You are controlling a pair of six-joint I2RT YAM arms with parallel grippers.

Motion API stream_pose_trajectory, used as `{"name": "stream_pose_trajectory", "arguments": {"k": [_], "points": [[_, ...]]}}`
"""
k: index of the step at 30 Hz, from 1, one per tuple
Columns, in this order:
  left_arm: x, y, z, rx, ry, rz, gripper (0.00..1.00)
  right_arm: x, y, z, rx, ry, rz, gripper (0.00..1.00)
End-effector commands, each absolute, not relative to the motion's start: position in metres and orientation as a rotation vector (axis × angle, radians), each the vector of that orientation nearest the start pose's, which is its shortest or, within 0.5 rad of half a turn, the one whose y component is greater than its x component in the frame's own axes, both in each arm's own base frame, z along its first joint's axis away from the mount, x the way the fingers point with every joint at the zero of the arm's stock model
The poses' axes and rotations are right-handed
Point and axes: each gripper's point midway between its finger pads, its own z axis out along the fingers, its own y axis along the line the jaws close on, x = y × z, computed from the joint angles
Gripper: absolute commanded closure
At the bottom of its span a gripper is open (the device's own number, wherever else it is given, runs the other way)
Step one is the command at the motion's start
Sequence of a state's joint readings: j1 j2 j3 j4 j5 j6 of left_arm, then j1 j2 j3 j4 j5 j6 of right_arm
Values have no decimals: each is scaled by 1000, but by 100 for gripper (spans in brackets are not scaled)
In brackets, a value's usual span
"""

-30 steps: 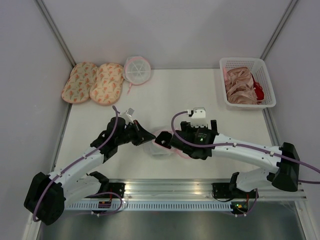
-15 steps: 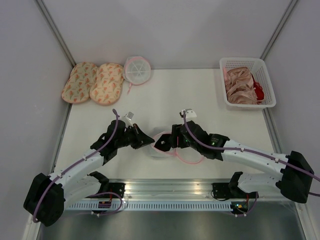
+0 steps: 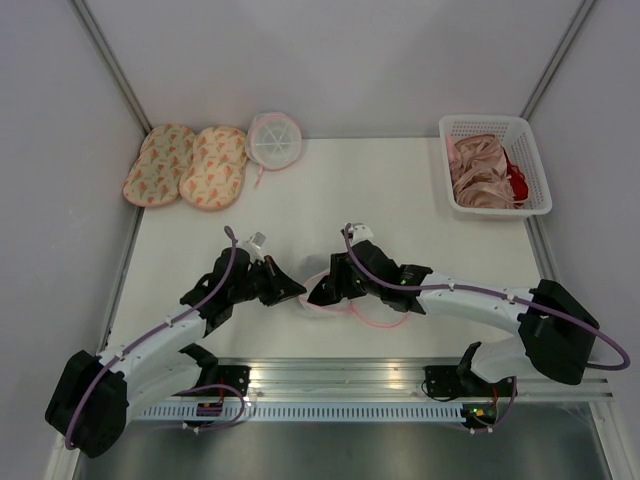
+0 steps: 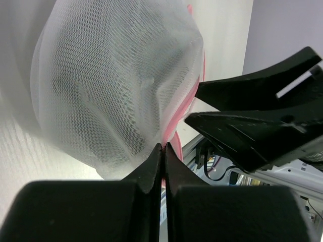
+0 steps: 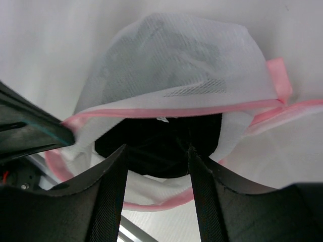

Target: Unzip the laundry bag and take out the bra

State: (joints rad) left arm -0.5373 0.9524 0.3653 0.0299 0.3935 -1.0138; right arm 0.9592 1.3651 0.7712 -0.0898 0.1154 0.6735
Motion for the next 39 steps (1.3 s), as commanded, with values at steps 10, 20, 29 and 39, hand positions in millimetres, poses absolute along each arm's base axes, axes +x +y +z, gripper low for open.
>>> {"name": "stream_pose_trajectory", "arguments": {"k": [10,20,29,39], "points": [[198,-231,112,-334,2338,-1260,98,227,279,93,-246,2337,441,43],[198,-233,112,-331,2339,-1267,98,230,318,79,-309,2355,571,57],[197,-232,112,-334,2335,-1272,98,243,315,46,-337,2403,398,59],[195,-233,114,-325,2332,-1283,98,247,309,11,-355,2443,246,80]]}}
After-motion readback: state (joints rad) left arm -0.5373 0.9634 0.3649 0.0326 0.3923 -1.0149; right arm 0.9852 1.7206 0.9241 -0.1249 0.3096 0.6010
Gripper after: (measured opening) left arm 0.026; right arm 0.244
